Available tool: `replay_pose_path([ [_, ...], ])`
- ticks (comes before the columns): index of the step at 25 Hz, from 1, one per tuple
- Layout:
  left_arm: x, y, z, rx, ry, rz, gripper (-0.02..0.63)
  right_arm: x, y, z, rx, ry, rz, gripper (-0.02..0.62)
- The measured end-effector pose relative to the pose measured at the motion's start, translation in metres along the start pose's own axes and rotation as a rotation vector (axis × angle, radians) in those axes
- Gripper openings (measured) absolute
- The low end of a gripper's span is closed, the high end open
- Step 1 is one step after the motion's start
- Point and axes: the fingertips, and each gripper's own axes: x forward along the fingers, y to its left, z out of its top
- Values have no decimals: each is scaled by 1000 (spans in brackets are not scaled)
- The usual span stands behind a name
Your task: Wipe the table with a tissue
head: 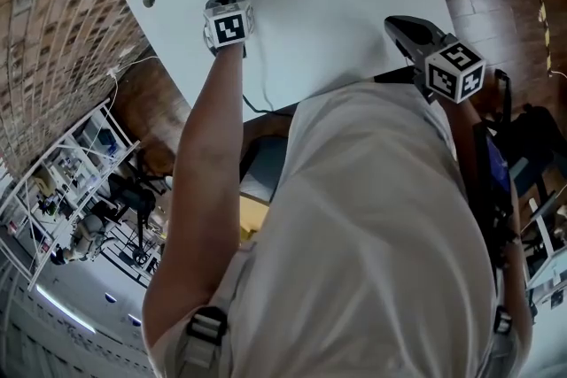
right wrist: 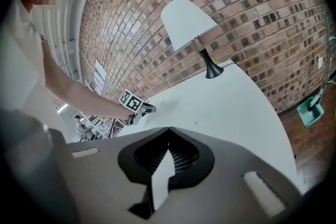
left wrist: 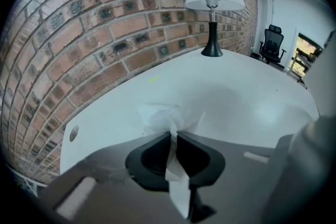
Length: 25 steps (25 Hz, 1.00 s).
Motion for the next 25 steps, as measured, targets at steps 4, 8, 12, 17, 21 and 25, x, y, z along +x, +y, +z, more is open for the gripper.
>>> replay_pose_path([
  [4, 1, -29, -3, 72, -15, 2, 23, -6, -4, 4, 2, -9, 3, 6],
  [8, -5, -67, 3, 166, -56, -72, 20, -6, -8, 6, 7, -8, 20, 6],
  [12, -8, -91, 5, 176, -50, -184, 23, -6, -10, 6, 2, -1, 42, 6],
  [17, -24, -123, 10, 118, -61, -341, 26, -6, -15, 11, 7, -7, 59, 6],
  [21, -57, -169, 33, 84, -191, -406, 28, -12, -21, 17, 12, -17, 86, 6],
  [25, -70, -195, 25, 131, -218, -400, 29, -9, -24, 20, 3, -11, 110, 6],
])
